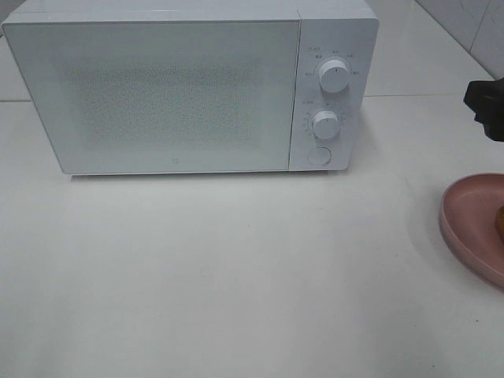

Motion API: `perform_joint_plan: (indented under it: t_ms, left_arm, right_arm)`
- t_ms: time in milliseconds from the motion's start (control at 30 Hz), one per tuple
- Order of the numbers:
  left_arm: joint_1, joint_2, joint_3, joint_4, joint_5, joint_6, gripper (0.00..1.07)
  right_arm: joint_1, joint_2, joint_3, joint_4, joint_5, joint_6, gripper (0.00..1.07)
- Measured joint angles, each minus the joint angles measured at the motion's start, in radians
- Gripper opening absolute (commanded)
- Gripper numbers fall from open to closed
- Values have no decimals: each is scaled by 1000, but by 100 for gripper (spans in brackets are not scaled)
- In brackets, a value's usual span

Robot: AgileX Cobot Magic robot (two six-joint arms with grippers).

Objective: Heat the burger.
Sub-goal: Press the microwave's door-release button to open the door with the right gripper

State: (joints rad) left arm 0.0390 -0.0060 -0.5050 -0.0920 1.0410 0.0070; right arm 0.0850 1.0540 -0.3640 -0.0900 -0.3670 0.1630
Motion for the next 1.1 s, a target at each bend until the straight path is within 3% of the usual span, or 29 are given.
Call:
perform_joint_plan:
  t_ms: [333,533,633,733,933,1100]
  left_arm:
    - [0,0,0,0,0,0,100]
    - [0,0,0,0,0,0,100]
    - [0,0,0,0,0,0,100]
    - [0,0,0,0,0,0,100]
    - [0,0,0,0,0,0,100]
    - [0,0,0,0,0,0,100]
  right_arm:
    - [0,133,108,105,-270,-71,73]
    - [19,155,123,163,-313,-92,73]
    - [120,164,123,258,-326,-178,73]
    - [144,164,123,282,-328,-201,73]
    - [309,164,123,465,-434,-345,73]
    - [390,181,123,565,-518,-405,73]
